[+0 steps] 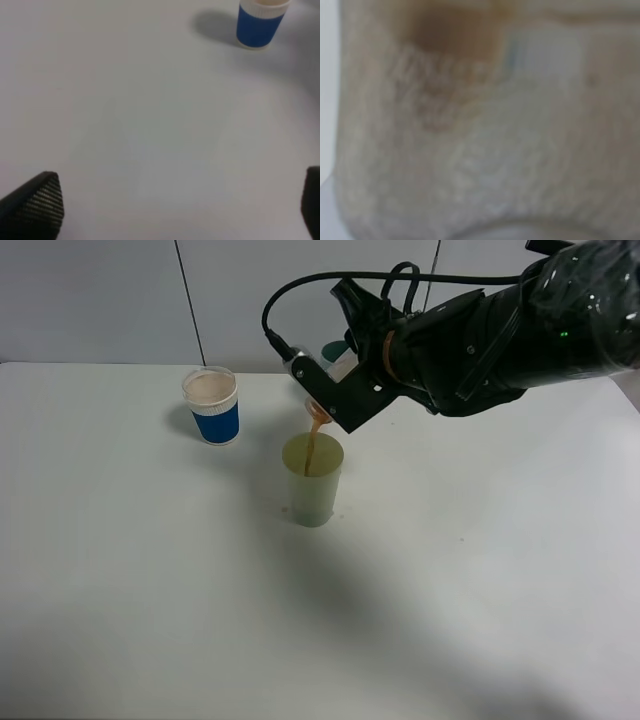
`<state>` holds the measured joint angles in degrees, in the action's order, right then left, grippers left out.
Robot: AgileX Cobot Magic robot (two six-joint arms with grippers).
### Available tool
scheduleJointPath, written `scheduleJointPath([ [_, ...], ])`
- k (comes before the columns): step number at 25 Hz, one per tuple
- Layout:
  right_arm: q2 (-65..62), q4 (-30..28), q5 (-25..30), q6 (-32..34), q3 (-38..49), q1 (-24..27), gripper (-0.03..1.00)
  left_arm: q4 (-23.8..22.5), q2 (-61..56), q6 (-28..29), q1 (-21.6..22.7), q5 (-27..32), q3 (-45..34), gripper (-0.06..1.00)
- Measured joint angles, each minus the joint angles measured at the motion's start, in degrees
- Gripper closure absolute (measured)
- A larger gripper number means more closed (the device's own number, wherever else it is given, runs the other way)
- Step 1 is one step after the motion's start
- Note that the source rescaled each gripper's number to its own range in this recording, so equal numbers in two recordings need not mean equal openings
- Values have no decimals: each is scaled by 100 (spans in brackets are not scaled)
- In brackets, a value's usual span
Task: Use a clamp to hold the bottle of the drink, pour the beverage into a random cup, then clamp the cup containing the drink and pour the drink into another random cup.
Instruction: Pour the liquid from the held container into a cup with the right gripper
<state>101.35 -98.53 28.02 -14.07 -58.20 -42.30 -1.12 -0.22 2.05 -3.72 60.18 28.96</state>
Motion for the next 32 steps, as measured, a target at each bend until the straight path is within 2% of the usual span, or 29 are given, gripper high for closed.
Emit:
scheduleJointPath([
  [32,0,-50,-145,31,0,-74,97,0,0,0,0,0,0,-6],
])
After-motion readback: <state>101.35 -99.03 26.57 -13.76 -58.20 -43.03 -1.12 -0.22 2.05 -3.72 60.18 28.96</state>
